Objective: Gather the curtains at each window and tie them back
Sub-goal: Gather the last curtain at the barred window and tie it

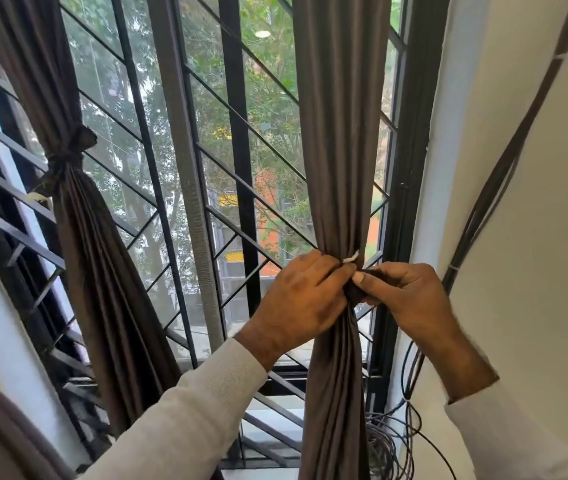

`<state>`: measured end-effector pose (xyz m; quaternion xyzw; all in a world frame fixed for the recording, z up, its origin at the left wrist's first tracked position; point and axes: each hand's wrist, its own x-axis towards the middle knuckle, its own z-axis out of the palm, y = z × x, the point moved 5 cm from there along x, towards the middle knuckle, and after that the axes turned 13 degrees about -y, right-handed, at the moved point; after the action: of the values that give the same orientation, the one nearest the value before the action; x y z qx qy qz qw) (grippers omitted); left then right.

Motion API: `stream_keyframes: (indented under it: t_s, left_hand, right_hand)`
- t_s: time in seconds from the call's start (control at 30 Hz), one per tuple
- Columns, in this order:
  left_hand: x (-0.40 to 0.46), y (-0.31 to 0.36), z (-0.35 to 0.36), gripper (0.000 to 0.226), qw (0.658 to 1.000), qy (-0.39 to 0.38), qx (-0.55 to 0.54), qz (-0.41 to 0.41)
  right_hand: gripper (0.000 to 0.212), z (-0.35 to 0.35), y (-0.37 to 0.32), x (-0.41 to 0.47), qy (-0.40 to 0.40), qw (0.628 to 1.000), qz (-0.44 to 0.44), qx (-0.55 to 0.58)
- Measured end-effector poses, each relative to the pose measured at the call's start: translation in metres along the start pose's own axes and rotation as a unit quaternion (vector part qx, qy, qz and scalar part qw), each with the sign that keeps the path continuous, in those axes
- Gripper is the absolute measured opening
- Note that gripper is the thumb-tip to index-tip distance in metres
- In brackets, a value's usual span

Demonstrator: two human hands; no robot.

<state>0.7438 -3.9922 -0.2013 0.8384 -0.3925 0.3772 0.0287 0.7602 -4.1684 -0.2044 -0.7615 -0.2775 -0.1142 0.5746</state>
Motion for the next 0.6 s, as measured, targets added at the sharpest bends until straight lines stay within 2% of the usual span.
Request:
stream_keyframes:
  t_s: [0.13, 0.2, 0.3, 0.4, 0.47, 0.6]
  left_hand:
    - [0.003, -0.001, -0.001, 0.029, 0.999, -0.030, -0.041, -0.011]
    - [0.004, -0.006, 0.002, 0.021, 0.990, -0.056, -0.124, -0.042]
    - [0.007, -0.023, 0.012, 0.016, 0.948, -0.142, -0.274, -0.082]
    - [0.012, -0.027, 0.005, 0.017, 0.901, -0.216, -0.370, -0.069]
    - [0.016, -0.025, 0.000, 0.025, 0.911, -0.223, -0.343, -0.058]
    - [0.014, -0.022, -0.002, 0.021, 0.943, -0.152, -0.287, -0.070]
  right_hand:
    - [0.011, -0.005, -0.010, 0.000, -0.060, 0.996, -0.038, -0.047]
    - [0.011, -0.007, -0.008, 0.003, -0.064, 0.993, -0.044, -0.083]
    - [0.011, -0.008, -0.001, 0.011, -0.062, 0.995, -0.031, -0.076]
    - [0.027, -0.004, 0.001, 0.017, -0.058, 0.998, -0.013, 0.002]
    - [0.033, -0.002, 0.002, 0.021, -0.066, 0.997, 0.013, 0.048]
    - [0.029, -0.002, 0.001, 0.024, -0.082, 0.992, 0.055, 0.079]
